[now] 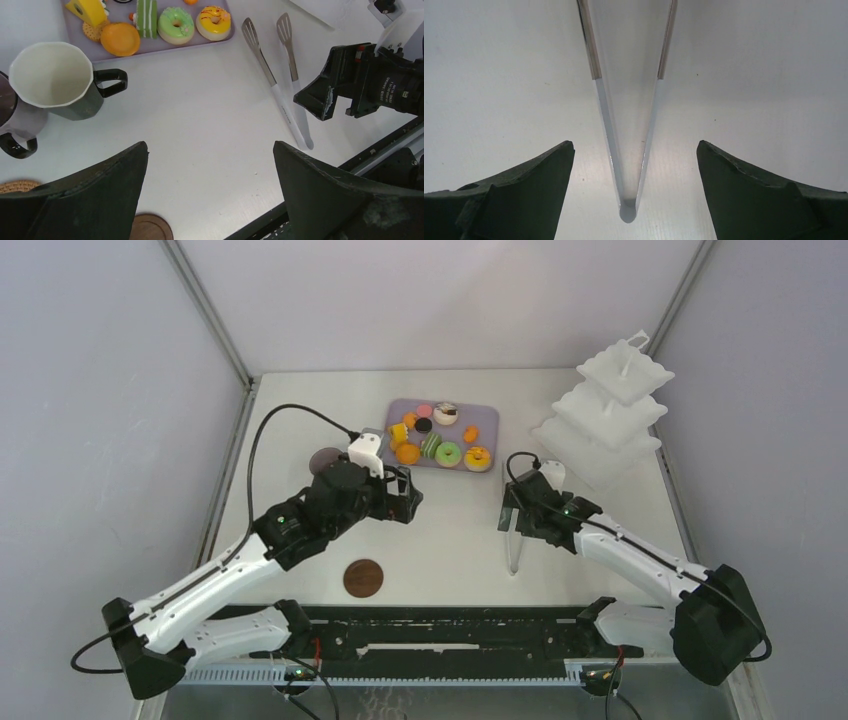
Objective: Serve the afternoon tea
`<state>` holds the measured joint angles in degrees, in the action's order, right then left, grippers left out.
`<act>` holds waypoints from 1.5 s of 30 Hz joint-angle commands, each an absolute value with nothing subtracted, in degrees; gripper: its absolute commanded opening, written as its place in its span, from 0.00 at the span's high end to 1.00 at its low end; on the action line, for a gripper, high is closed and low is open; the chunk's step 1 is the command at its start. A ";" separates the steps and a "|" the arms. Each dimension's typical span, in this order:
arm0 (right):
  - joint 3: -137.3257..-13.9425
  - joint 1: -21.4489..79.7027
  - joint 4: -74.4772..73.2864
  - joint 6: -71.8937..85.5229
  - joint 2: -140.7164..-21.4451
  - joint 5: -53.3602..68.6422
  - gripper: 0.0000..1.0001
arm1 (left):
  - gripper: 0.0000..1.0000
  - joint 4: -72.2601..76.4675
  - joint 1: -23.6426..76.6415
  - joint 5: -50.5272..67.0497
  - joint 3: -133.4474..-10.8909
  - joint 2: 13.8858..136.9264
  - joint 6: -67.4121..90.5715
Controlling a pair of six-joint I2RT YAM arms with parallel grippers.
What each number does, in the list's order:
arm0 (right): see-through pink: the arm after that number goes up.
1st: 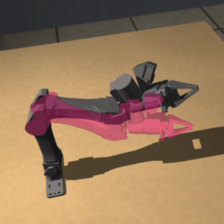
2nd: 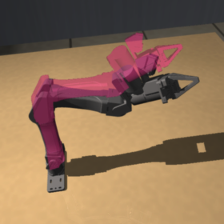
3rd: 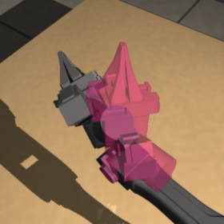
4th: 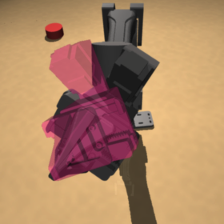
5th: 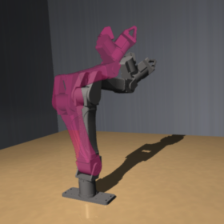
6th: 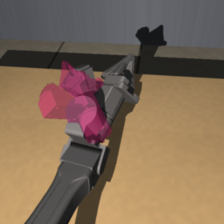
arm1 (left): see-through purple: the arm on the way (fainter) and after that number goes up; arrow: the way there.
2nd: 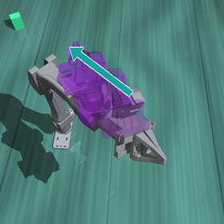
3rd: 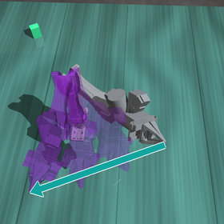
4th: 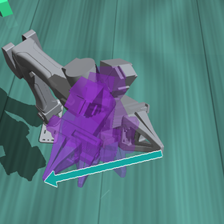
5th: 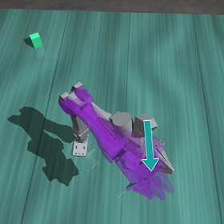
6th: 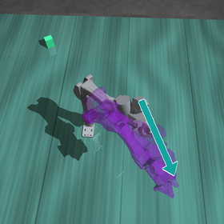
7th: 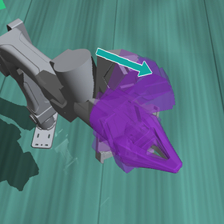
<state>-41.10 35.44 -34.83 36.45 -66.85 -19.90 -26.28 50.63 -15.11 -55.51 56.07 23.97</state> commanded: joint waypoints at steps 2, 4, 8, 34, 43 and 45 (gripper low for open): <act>-42.38 39.32 -33.22 39.09 -65.90 -29.92 0.00 | 0.00 -26.35 50.80 -17.83 -57.75 54.39 22.02; -42.62 40.65 -32.41 36.66 -66.80 -30.91 0.00 | 0.00 -26.34 50.80 -18.81 -57.08 53.63 22.40; -44.24 40.42 -32.37 37.78 -69.07 -27.90 0.00 | 0.00 -24.34 50.80 -20.51 -54.60 50.92 22.68; -43.36 34.81 -16.59 38.20 -87.08 -22.06 0.32 | 0.00 -24.13 50.81 -25.23 -51.23 47.44 22.68; -40.61 34.33 -18.14 37.21 -83.47 -21.14 0.73 | 0.00 -24.26 50.86 -25.35 -52.21 48.51 22.13; -41.22 34.08 -20.93 34.53 -80.61 -19.58 0.74 | 0.00 -24.45 50.80 -25.01 -52.92 48.91 21.54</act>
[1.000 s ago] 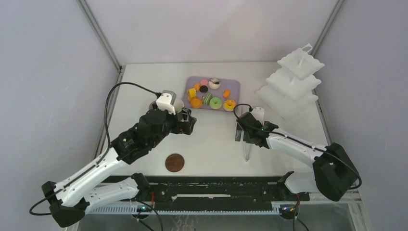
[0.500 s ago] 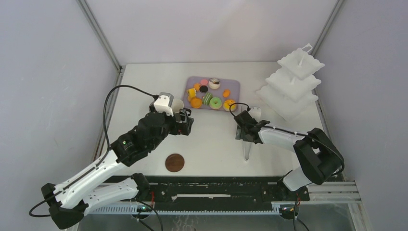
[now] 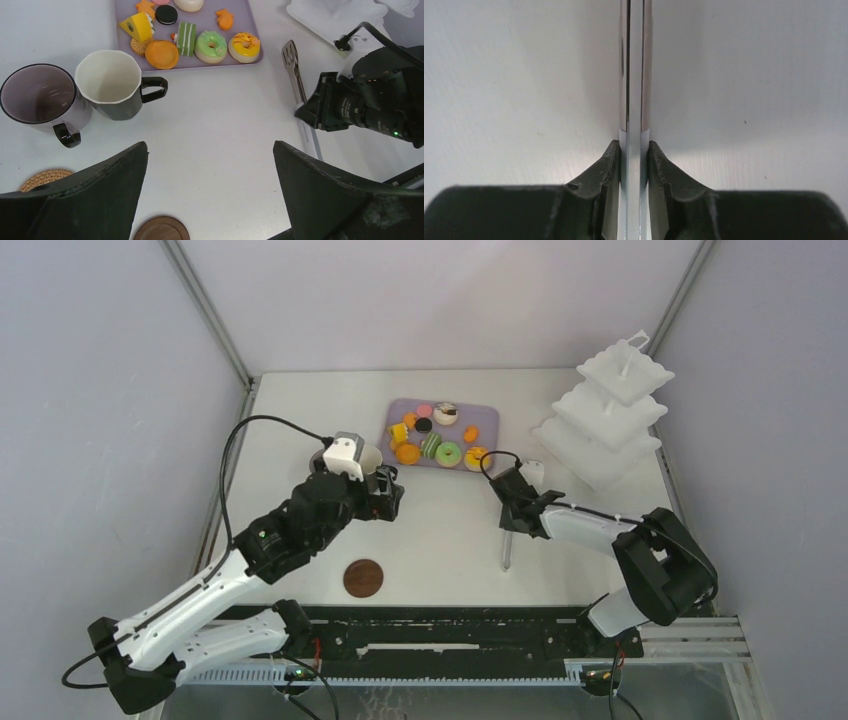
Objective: Serve the afternoon tea
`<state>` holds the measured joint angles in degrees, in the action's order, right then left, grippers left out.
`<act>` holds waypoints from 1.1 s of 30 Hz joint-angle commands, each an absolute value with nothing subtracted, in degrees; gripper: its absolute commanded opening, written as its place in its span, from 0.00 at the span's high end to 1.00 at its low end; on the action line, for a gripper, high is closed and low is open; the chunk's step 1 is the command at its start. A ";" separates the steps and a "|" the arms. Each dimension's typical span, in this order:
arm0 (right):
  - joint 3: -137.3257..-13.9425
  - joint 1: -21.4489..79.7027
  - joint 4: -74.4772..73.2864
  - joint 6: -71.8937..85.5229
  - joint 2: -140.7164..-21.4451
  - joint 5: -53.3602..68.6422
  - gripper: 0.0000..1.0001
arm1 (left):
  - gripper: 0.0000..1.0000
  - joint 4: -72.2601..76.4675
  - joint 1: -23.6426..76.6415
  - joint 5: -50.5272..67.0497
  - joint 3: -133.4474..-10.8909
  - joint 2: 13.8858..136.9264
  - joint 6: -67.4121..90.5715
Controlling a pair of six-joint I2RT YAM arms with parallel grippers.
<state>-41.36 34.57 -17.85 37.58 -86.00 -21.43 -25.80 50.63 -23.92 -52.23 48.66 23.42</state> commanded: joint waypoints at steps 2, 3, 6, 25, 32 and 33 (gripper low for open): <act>-43.09 33.83 -26.45 31.87 -77.57 -18.41 0.75 | 0.00 -26.99 50.80 -26.22 -55.09 50.42 21.76; -44.39 33.74 -29.61 30.00 -75.93 -17.59 0.75 | 0.00 -28.50 50.80 -26.82 -56.46 51.34 22.03; -49.17 32.66 -38.88 24.52 -71.76 -13.76 0.75 | 0.00 -30.49 50.85 -27.33 -58.31 52.94 22.15; -77.12 28.82 -54.32 15.86 -83.58 2.84 0.61 | 0.00 -33.63 50.65 -27.85 -58.63 53.25 20.90; -80.75 24.96 -55.15 14.44 -85.26 3.76 0.58 | 0.00 -32.51 50.30 -28.37 -57.26 51.92 21.36; -81.25 24.70 -55.50 14.03 -85.80 3.56 0.57 | 0.00 -32.48 50.20 -28.34 -57.21 51.92 21.39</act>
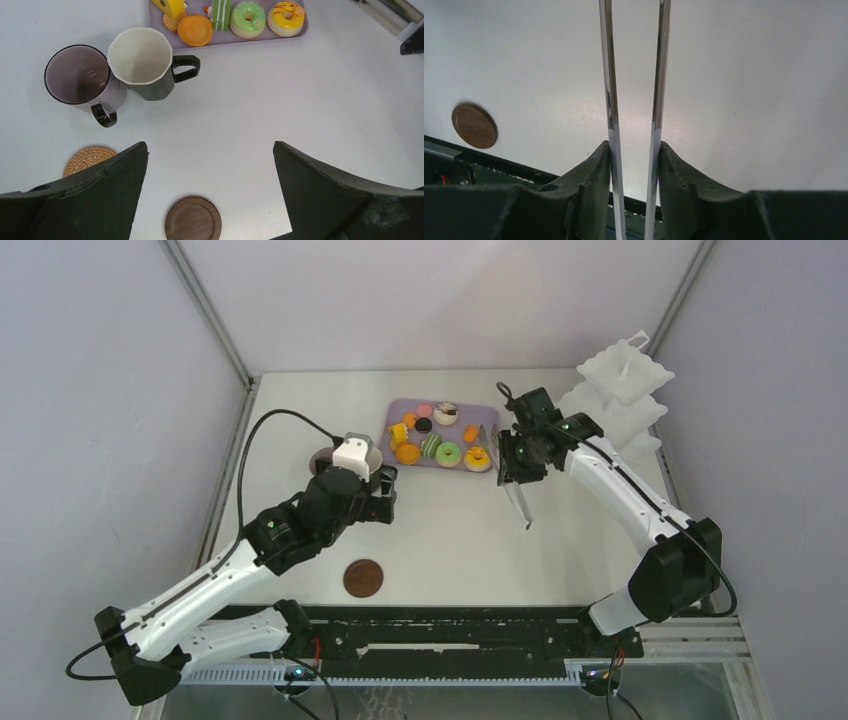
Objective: Serve the afternoon tea
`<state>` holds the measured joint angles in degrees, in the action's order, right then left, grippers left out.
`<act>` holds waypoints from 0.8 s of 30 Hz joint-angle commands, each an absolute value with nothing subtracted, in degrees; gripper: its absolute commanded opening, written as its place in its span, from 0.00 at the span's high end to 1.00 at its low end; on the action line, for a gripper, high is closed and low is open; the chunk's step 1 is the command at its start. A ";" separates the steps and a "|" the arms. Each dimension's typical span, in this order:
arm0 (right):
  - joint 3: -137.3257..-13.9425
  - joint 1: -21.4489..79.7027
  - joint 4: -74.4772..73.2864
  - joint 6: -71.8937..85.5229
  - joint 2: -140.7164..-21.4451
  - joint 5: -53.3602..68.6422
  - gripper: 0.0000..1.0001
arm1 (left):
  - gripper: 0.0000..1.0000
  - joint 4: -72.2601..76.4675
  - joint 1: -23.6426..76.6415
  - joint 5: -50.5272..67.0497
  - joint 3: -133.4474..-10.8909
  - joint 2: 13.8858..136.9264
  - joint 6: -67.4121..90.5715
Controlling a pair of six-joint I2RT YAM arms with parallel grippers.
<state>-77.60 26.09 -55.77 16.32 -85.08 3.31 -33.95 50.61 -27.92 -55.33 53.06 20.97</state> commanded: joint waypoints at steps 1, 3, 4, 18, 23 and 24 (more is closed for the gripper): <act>-81.63 24.43 -55.85 13.52 -86.32 3.61 0.56 | 0.00 -32.52 50.14 -28.38 -57.22 51.92 21.35; -82.15 23.89 -56.26 12.75 -87.61 4.40 0.55 | 0.00 -32.52 50.10 -28.52 -57.09 51.73 21.36; -82.17 23.81 -56.25 12.48 -88.31 4.45 0.55 | 0.00 -32.52 50.02 -28.56 -57.00 51.69 21.45; -82.95 21.03 -54.59 12.22 -94.04 7.09 0.52 | 0.00 -32.53 49.92 -29.15 -55.24 50.49 22.47; -82.97 20.41 -52.84 13.23 -94.25 7.29 0.52 | 0.00 -32.62 49.84 -29.53 -54.97 50.40 22.47; -82.97 20.35 -52.50 13.33 -94.29 7.37 0.52 | 0.00 -32.61 49.88 -29.53 -54.98 50.40 22.46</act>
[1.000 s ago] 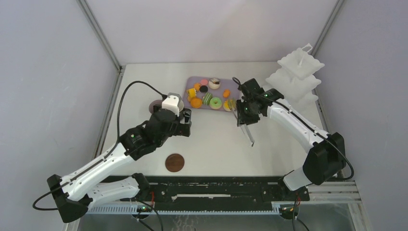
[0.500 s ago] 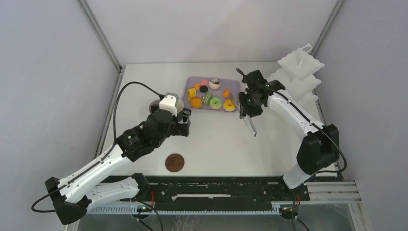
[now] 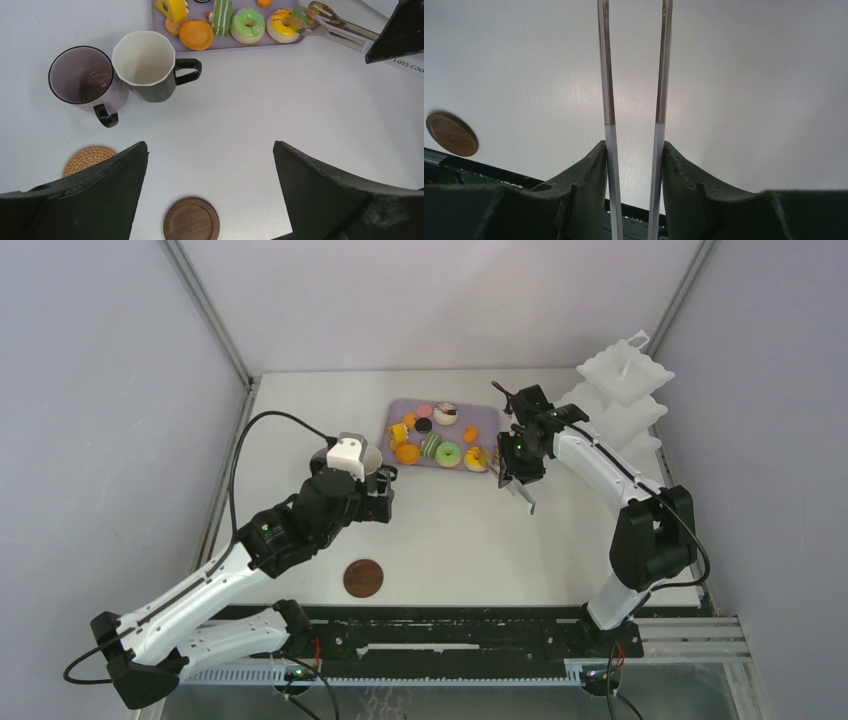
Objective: Serve the afternoon tea
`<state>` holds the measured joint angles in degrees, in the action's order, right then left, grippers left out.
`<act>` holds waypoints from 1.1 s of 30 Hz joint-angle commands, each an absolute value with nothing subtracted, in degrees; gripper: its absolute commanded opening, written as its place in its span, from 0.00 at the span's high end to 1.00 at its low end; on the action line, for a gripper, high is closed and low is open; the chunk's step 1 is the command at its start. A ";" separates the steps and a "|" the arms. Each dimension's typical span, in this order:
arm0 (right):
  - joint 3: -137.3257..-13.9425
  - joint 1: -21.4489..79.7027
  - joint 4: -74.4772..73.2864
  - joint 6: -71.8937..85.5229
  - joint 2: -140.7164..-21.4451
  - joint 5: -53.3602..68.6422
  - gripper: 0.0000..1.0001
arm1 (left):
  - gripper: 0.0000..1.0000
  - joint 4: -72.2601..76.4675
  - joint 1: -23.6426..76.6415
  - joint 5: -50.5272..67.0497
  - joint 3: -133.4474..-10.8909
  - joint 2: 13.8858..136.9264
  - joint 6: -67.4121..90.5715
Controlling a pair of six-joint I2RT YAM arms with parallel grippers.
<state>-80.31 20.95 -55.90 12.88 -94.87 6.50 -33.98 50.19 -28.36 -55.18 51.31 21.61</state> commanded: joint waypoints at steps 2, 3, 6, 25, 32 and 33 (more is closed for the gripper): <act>-82.97 20.17 -51.68 13.56 -94.25 7.50 0.52 | 0.00 -32.65 49.83 -29.51 -54.88 50.33 22.26; -82.97 20.07 -51.32 13.62 -94.22 7.75 0.52 | 0.00 -32.61 49.83 -29.65 -54.85 50.38 22.18; -83.33 19.66 -50.95 13.73 -94.90 8.77 0.52 | 0.00 -32.63 49.83 -29.93 -54.94 50.52 21.93; -84.73 18.59 -50.72 13.98 -98.27 10.46 0.55 | 0.00 -32.28 49.66 -29.89 -54.70 51.09 21.89; -85.08 18.61 -51.28 13.45 -99.87 12.75 0.50 | 0.00 -32.26 49.66 -29.64 -55.02 51.34 21.84; -85.09 18.59 -51.25 13.41 -99.92 12.76 0.51 | 0.00 -32.26 49.66 -29.56 -55.15 51.48 21.85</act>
